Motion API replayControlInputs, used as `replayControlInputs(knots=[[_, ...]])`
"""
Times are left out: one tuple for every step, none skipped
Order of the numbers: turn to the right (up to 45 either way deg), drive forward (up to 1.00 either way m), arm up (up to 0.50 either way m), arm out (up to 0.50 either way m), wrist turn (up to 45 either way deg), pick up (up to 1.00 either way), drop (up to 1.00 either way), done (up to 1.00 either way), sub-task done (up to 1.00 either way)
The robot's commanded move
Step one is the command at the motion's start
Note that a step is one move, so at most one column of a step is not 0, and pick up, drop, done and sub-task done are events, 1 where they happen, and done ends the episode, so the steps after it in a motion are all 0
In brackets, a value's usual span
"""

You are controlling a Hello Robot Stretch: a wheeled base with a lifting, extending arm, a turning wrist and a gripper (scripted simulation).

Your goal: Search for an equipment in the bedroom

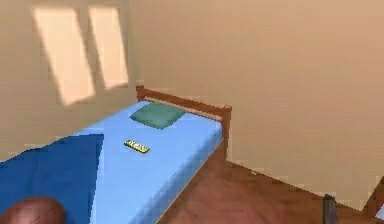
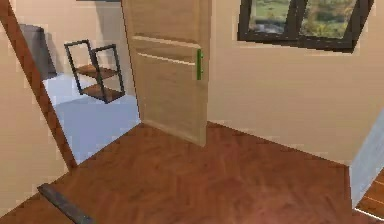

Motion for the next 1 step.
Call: replayControlInputs(knots=[[21.0,0.00,0.00,0.00,0.0,0.00,0.00,0.00,0.00]])
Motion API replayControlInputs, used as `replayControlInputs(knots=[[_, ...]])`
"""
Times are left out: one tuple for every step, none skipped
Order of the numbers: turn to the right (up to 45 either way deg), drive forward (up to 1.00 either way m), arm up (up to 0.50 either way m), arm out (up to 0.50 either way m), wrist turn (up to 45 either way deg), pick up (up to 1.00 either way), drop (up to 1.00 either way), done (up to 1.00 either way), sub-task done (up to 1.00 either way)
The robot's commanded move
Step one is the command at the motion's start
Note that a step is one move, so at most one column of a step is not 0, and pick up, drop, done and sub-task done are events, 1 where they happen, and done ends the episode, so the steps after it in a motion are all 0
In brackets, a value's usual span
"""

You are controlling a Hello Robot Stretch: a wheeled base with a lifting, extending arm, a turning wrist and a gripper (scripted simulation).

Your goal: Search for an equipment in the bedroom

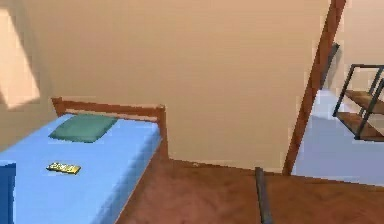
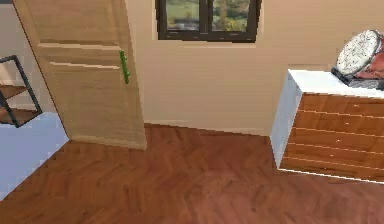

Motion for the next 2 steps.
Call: replayControlInputs(knots=[[0.0,0.55,0.00,0.00,0.0,0.00,0.00,0.00,0.00],[24.0,0.00,0.00,0.00,0.0,0.00,0.00,0.00,0.00]])
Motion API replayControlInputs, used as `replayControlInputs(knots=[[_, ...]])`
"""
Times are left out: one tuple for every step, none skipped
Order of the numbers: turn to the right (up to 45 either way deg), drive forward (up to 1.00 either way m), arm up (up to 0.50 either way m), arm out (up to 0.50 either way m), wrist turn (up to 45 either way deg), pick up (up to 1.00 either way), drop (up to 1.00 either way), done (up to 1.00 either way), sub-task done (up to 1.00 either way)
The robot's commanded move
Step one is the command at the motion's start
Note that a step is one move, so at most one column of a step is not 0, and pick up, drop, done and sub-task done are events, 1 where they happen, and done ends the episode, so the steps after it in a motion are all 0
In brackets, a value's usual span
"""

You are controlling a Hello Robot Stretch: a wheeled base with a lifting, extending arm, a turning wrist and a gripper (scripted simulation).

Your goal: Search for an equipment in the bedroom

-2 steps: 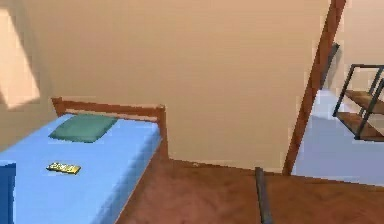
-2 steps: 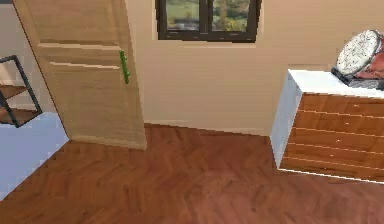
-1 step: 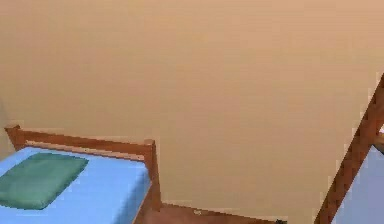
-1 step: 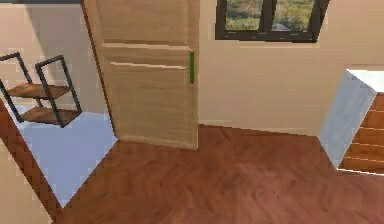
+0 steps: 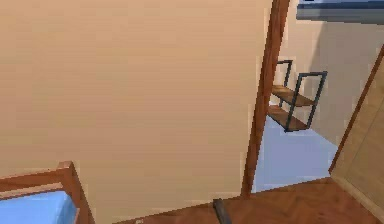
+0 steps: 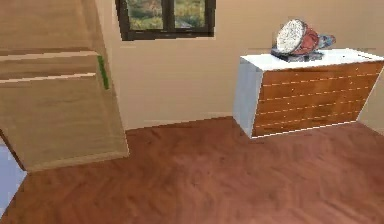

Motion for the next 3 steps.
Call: replayControlInputs(knots=[[0.0,0.05,0.00,0.00,0.0,0.00,0.00,0.00,0.00],[-45.0,0.00,0.00,0.00,0.0,0.00,0.00,0.00,0.00],[-45.0,0.00,0.00,0.00,0.0,0.00,0.00,0.00,0.00]])
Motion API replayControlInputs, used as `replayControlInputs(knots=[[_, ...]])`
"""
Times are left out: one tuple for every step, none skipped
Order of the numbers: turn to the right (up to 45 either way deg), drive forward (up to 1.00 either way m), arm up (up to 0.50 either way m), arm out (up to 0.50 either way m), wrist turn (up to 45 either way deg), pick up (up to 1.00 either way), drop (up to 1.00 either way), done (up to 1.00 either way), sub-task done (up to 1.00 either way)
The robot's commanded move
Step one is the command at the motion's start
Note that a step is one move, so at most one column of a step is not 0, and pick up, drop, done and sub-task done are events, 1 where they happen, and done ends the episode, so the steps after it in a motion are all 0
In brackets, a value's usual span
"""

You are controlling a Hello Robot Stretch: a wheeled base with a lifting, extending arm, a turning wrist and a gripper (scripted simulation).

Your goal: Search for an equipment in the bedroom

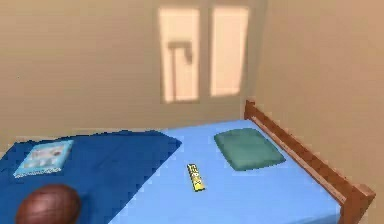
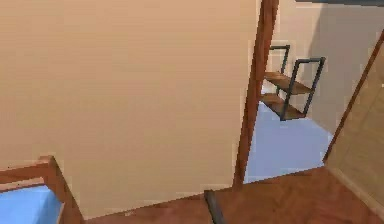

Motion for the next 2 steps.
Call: replayControlInputs(knots=[[-42.0,0.00,0.00,0.00,0.0,0.00,0.00,0.00,0.00],[0.0,0.00,0.00,0.00,0.0,0.00,0.00,1.00,0.00]])
